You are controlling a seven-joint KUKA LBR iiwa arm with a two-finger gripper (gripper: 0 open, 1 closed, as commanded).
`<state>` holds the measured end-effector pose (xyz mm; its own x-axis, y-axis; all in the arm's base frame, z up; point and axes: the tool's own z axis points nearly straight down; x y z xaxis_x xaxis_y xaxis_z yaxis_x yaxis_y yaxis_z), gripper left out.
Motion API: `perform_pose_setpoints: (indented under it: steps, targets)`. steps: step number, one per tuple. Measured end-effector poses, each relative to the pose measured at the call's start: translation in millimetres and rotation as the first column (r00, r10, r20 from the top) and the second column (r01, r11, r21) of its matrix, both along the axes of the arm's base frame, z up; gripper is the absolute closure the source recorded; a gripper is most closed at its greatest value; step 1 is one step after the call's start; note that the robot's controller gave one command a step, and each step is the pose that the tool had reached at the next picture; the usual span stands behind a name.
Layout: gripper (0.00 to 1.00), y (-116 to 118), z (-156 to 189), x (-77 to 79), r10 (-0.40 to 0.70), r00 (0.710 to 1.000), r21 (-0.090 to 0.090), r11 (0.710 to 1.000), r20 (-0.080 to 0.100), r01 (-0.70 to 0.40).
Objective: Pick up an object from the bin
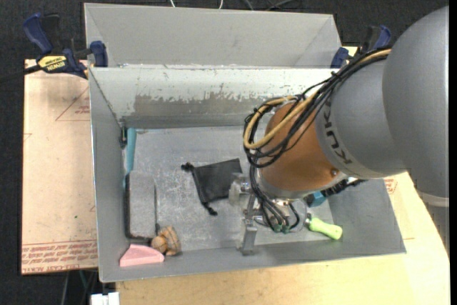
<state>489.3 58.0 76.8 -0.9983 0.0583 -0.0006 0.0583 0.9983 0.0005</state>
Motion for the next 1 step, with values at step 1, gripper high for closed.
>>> perform_pose_setpoints:
  steps: [1]
  targets:
    - [0.0,-7.2,68.7,3.0,0.294,0.956,0.001,0.956,-0.001,-0.294]
